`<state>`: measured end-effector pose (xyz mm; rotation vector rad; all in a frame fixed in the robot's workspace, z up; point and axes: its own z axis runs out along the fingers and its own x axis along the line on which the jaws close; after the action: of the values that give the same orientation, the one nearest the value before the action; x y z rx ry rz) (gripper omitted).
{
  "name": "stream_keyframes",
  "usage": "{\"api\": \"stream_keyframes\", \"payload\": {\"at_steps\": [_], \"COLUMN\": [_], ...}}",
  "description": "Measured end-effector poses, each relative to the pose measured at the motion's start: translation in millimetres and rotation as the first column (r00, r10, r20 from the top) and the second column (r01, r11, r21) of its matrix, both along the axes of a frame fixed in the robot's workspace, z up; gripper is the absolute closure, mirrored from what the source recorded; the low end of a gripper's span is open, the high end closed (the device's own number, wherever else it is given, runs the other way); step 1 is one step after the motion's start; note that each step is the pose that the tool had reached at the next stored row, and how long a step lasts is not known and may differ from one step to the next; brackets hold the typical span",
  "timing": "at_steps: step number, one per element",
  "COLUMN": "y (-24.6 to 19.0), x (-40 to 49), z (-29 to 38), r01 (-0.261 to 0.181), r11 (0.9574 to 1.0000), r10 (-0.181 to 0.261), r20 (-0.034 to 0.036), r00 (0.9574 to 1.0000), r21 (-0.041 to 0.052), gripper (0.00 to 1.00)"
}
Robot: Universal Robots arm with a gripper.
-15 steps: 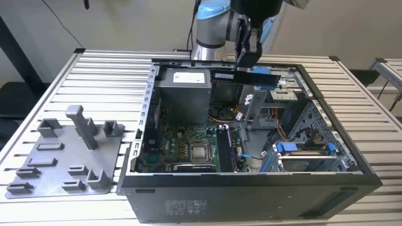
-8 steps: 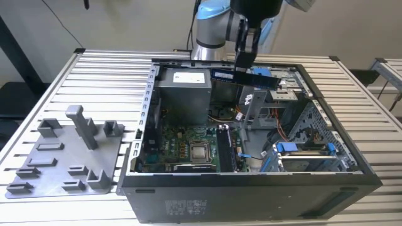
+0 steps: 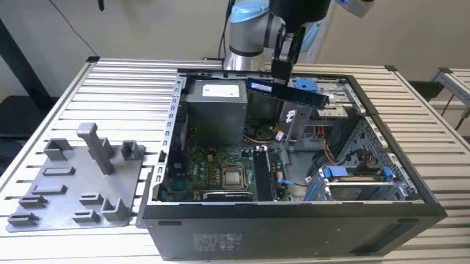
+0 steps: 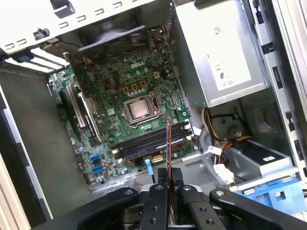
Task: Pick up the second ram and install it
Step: 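Insert the second ram into the second slot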
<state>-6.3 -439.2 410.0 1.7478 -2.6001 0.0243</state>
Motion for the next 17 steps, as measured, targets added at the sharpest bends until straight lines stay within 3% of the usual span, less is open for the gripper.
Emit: {"api": "stream_keyframes", "payload": {"at_steps": [4,8,13,17], "y": [0.0,0.0,0.0,0.0], "x": [0.0,0.0,0.0,0.0], "z": [-0.4,-0.9,-1.6,-2.2], "r01": [0.072,0.141,0.228,0.295], "r11": [0.9974,0.99,0.9737,0.9554], "r10": [-0.072,-0.141,-0.228,-0.295], "r20": [0.0,0.0,0.0,0.0], "r00": [0.9974,0.99,0.9737,0.9554], "r21": [0.0,0.0001,0.0,0.0], "gripper": [0.86,0.86,0.86,0.86]}}
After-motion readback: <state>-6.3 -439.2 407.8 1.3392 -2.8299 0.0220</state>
